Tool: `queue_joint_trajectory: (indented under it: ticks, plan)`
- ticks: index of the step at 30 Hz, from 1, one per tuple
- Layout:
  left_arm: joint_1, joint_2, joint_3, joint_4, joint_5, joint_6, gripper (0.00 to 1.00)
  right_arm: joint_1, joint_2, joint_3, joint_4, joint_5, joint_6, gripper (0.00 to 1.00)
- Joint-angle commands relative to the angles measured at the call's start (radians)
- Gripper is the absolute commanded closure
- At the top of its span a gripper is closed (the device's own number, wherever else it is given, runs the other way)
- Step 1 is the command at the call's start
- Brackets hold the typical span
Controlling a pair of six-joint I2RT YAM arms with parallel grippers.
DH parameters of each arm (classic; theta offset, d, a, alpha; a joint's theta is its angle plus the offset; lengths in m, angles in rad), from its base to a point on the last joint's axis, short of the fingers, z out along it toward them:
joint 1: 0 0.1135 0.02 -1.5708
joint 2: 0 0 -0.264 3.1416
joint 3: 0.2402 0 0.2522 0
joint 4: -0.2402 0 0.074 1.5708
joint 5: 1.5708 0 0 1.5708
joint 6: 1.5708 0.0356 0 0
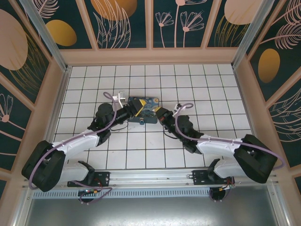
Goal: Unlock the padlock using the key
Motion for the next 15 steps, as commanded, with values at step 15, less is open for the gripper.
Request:
queue_joint_trajectory:
  ticks: [15]
  plan:
    - [-0.006,0.001,-0.043,0.065,-0.097,-0.076,0.43,0.101,0.183,0.109,0.211,0.202,0.122,1.0]
